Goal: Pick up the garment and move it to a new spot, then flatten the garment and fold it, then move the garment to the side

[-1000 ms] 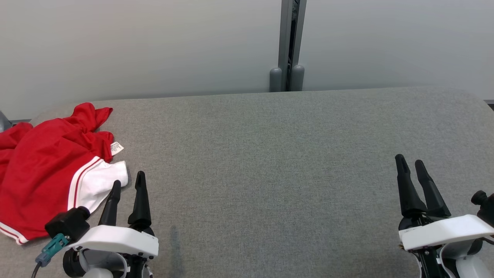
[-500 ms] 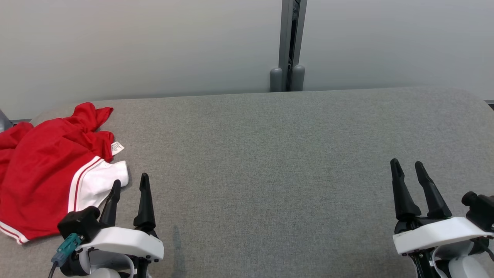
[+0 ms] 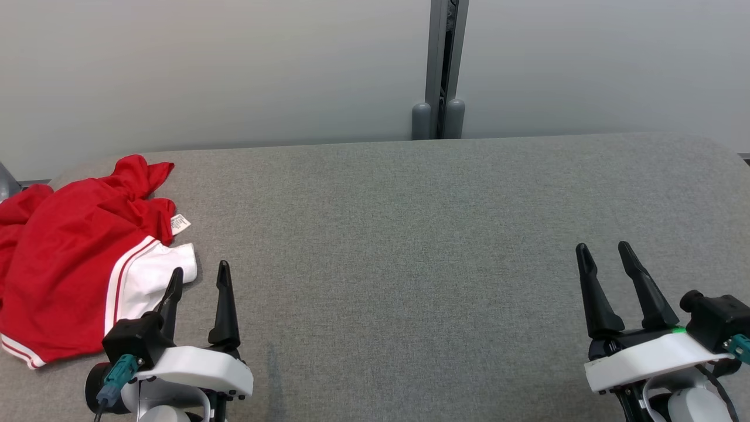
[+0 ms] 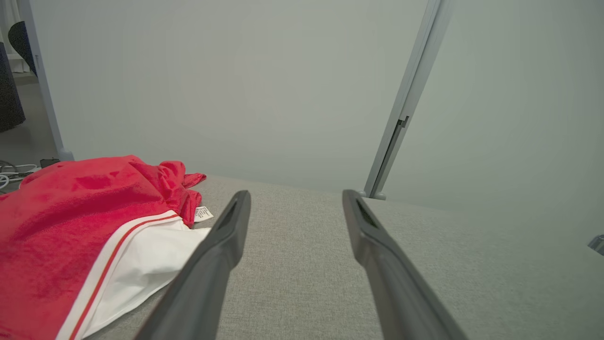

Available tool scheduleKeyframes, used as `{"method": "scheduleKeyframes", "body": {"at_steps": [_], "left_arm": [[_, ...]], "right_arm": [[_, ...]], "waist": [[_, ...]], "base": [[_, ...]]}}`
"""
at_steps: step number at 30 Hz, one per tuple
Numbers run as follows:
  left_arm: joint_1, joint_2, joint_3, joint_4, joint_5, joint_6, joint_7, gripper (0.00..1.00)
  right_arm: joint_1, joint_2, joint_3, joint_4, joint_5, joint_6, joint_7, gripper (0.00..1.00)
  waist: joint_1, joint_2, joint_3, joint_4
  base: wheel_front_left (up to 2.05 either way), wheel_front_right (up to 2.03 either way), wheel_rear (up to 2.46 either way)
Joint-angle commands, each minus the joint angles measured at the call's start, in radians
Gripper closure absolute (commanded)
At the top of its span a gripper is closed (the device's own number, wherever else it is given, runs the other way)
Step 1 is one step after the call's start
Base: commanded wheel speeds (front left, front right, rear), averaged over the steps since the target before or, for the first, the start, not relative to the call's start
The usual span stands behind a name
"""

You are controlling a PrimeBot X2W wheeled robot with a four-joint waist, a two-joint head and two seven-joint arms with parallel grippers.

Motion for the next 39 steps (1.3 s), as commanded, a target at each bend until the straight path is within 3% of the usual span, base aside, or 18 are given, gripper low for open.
{"method": "scheduleKeyframes", "body": {"at_steps": [1, 31, 39], "left_arm": [[-0.025, 0.009, -0.002, -0.007, 0.028, 0.006, -0.011, 0.00], [-0.028, 0.010, -0.029, 0.003, 0.236, 0.036, -0.067, 0.00], [-0.031, 0.008, -0.030, 0.011, 0.242, 0.036, -0.069, 0.00]], "right_arm": [[-0.020, -0.009, 0.006, -0.007, -0.028, 0.002, -0.012, 0.00], [-0.026, -0.025, 0.043, -0.005, -0.219, 0.002, -0.067, 0.00], [-0.027, -0.024, 0.044, -0.003, -0.225, 0.002, -0.072, 0.00]], "waist": [[-0.0001, -0.0001, 0.000, 0.000], [-0.0001, -0.0001, -0.003, 0.004], [-0.0001, -0.0001, -0.004, 0.005]], "base": [[0.00, 0.00, 0.00], [0.00, 0.00, 0.00], [0.00, 0.00, 0.00]]}}
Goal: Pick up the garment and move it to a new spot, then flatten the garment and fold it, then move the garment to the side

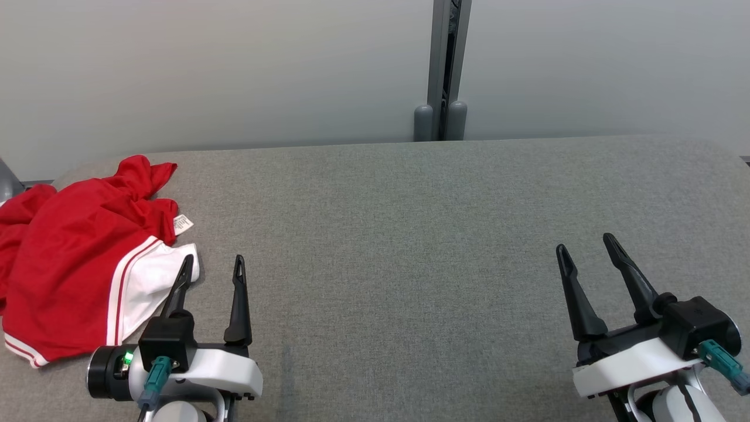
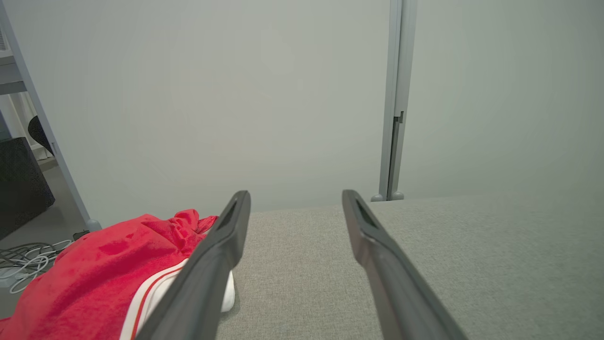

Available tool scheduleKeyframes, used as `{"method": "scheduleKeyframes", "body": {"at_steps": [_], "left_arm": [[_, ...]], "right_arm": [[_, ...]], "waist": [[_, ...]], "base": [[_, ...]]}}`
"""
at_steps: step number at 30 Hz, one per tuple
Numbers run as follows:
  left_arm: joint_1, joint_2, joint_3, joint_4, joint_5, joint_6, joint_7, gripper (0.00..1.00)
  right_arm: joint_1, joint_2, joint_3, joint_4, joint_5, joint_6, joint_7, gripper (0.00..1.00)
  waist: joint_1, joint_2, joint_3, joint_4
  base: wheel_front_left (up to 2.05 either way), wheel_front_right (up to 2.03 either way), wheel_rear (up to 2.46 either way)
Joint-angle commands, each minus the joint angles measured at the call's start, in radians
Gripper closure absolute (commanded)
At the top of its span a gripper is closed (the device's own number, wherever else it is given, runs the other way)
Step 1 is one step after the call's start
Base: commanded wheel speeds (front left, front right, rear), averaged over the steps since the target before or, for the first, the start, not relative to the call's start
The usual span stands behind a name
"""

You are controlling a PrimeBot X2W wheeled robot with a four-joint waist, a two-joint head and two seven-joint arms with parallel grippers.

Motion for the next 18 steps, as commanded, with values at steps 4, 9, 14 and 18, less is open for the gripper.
{"method": "scheduleKeyframes", "body": {"at_steps": [4, 9, 14, 18], "left_arm": [[-0.018, 0.006, 0.002, 0.006, -0.001, 0.000, -0.001, 0.00], [-0.018, 0.005, 0.003, 0.010, -0.005, -0.001, -0.001, 0.00], [-0.017, 0.004, 0.004, 0.011, -0.008, 0.000, -0.001, 0.00], [-0.015, 0.003, 0.005, 0.013, -0.011, 0.000, -0.001, 0.00]], "right_arm": [[-0.011, -0.006, -0.003, -0.001, 0.003, 0.002, -0.007, 0.00], [-0.010, -0.005, -0.004, -0.001, 0.002, 0.002, -0.007, 0.00], [-0.008, -0.004, -0.005, -0.001, 0.005, 0.002, -0.007, 0.00], [-0.004, -0.002, -0.004, -0.001, 0.006, 0.002, -0.007, 0.00]], "waist": [[0.0000, 0.0000, -0.001, 0.001], [0.0000, 0.0000, -0.002, 0.002], [0.0000, 0.0000, -0.003, 0.003], [0.0000, 0.0000, -0.003, 0.004]], "base": [[0.00, 0.00, 0.00], [0.00, 0.00, 0.00], [0.00, 0.00, 0.00], [0.00, 0.00, 0.00]]}}
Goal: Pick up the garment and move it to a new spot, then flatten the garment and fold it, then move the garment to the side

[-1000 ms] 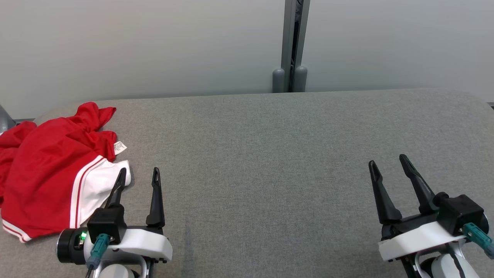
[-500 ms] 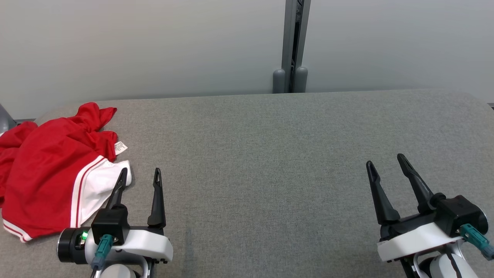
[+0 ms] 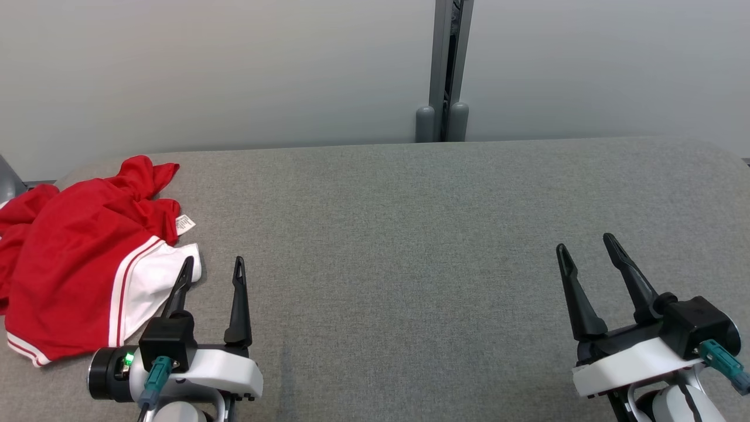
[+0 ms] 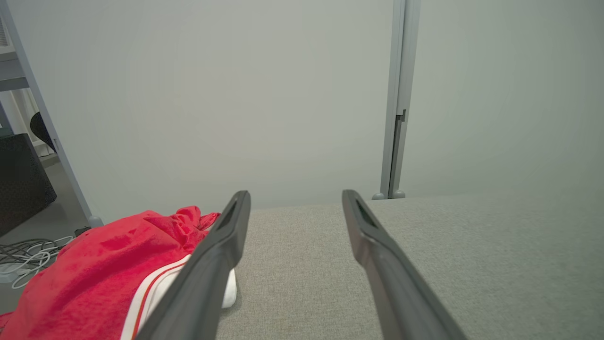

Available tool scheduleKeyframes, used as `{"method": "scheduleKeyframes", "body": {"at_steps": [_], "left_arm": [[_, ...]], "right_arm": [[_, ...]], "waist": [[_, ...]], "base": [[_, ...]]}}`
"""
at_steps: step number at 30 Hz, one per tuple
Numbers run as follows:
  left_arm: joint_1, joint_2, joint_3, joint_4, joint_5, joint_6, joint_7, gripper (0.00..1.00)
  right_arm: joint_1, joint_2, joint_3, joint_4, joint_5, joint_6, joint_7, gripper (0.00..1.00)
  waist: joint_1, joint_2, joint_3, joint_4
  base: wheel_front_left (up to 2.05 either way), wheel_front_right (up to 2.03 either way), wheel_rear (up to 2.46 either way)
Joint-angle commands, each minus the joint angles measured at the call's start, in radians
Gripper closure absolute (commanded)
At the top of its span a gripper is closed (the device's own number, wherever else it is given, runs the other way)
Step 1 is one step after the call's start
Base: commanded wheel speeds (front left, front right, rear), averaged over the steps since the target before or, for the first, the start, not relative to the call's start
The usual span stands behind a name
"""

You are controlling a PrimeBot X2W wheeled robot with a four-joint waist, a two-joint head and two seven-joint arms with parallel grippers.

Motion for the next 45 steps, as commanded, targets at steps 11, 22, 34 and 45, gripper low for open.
{"method": "scheduleKeyframes", "body": {"at_steps": [11, 22, 34, 45], "left_arm": [[-0.019, 0.002, 0.000, 0.003, -0.008, 0.002, -0.001, 0.00], [-0.021, 0.001, 0.003, 0.010, -0.016, 0.002, -0.001, 0.00], [-0.023, 0.008, 0.012, 0.015, -0.020, 0.003, -0.001, 0.00], [-0.018, 0.017, 0.032, 0.022, -0.037, 0.009, -0.001, 0.00]], "right_arm": [[-0.005, -0.003, -0.003, -0.001, 0.007, 0.002, -0.007, 0.00], [0.002, 0.005, -0.001, -0.001, 0.015, 0.002, -0.007, 0.00], [0.006, 0.012, 0.017, -0.001, 0.032, 0.002, -0.006, 0.00], [0.005, 0.015, 0.039, 0.008, 0.043, 0.002, -0.006, 0.00]], "waist": [[0.0000, 0.0000, 0.003, 0.009], [0.0000, 0.0000, 0.003, 0.048], [0.0000, 0.0000, 0.007, 0.173], [0.0000, 0.0000, 0.005, 0.338]], "base": [[0.00, 0.00, 0.00], [0.00, 0.00, 0.00], [0.00, 0.00, 0.00], [0.00, 0.00, 0.00]]}}
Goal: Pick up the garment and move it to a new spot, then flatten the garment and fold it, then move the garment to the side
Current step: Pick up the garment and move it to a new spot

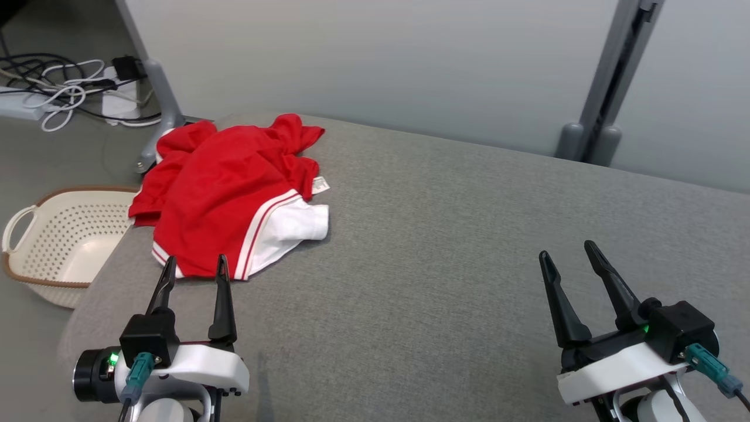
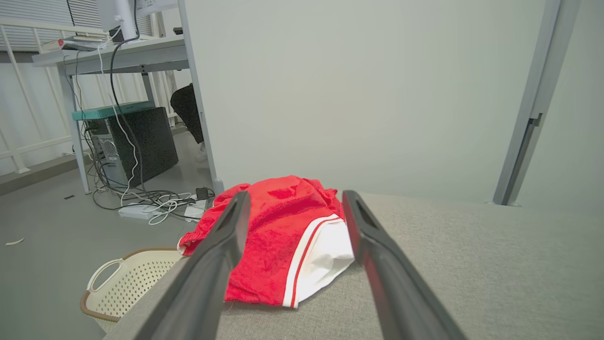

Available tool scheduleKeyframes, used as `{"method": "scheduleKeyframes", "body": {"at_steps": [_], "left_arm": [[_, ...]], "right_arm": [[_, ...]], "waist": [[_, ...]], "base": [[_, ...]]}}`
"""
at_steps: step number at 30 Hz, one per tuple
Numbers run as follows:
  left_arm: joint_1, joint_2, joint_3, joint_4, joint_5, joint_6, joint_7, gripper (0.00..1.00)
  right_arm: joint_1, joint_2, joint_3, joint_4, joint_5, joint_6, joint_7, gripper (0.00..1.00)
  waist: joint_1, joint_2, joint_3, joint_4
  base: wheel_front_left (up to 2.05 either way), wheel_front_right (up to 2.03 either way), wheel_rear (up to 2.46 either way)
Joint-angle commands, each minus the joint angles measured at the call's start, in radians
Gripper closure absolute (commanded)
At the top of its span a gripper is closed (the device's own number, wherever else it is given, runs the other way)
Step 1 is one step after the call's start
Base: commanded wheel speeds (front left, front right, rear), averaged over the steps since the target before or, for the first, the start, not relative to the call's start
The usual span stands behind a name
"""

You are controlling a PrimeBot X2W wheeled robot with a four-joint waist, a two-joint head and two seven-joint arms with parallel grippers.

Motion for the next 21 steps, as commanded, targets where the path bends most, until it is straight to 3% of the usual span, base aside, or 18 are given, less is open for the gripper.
{"method": "scheduleKeyframes", "body": {"at_steps": [1, 11, 21], "left_arm": [[-0.004, 0.005, 0.005, 0.004, -0.007, 0.008, 0.000, 0.00], [0.006, 0.010, 0.011, 0.007, -0.025, 0.012, 0.000, 0.00], [-0.022, 0.018, 0.015, -0.012, -0.054, 0.003, 0.031, 0.00]], "right_arm": [[0.000, -0.001, 0.001, 0.002, 0.004, 0.002, -0.005, 0.00], [-0.012, 0.004, 0.015, 0.011, 0.011, 0.002, -0.005, 0.00], [-0.020, -0.001, 0.019, 0.011, 0.018, 0.002, -0.005, 0.00]], "waist": [[0.0000, 0.0000, 0.000, 0.058], [0.0000, 0.0000, -0.001, 0.130], [0.0000, 0.0000, 0.010, 0.125]], "base": [[0.00, 0.00, 0.00], [0.00, 0.00, 0.00], [0.00, 0.00, 0.00]]}}
